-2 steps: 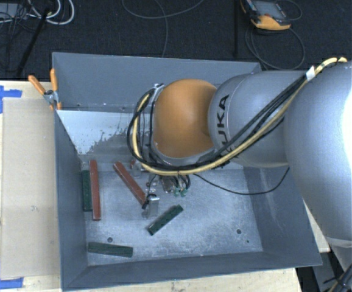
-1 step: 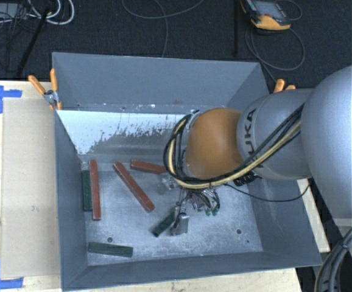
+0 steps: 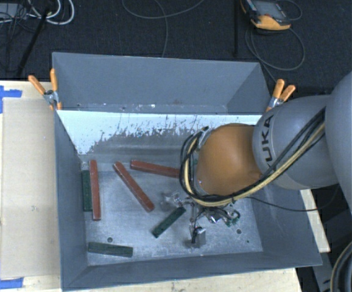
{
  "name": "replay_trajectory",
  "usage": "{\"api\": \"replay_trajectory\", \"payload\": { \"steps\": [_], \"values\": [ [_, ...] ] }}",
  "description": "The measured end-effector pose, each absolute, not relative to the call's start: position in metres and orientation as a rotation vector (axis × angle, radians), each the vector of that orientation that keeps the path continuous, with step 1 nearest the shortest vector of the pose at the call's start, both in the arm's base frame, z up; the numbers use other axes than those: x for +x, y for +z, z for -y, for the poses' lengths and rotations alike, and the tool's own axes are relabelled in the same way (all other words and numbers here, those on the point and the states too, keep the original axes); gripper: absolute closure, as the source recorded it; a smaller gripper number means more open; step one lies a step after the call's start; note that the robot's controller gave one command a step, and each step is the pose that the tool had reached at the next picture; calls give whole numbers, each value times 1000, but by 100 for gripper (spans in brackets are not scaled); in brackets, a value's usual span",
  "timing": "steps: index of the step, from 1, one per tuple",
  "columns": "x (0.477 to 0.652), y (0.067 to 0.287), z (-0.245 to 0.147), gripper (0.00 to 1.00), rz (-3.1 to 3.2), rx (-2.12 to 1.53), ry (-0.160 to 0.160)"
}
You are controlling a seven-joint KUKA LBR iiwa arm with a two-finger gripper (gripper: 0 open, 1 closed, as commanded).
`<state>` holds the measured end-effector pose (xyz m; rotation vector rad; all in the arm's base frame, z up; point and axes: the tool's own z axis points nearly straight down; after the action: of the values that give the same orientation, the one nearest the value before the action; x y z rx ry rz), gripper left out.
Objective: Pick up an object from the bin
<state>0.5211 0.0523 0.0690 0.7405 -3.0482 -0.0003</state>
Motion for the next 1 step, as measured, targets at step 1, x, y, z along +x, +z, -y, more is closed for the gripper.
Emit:
{"api": "replay_trajectory", "payload": {
  "steps": [1],
  "values": [
    [522,69,-53,100,3052,734,-2]
  ]
}}
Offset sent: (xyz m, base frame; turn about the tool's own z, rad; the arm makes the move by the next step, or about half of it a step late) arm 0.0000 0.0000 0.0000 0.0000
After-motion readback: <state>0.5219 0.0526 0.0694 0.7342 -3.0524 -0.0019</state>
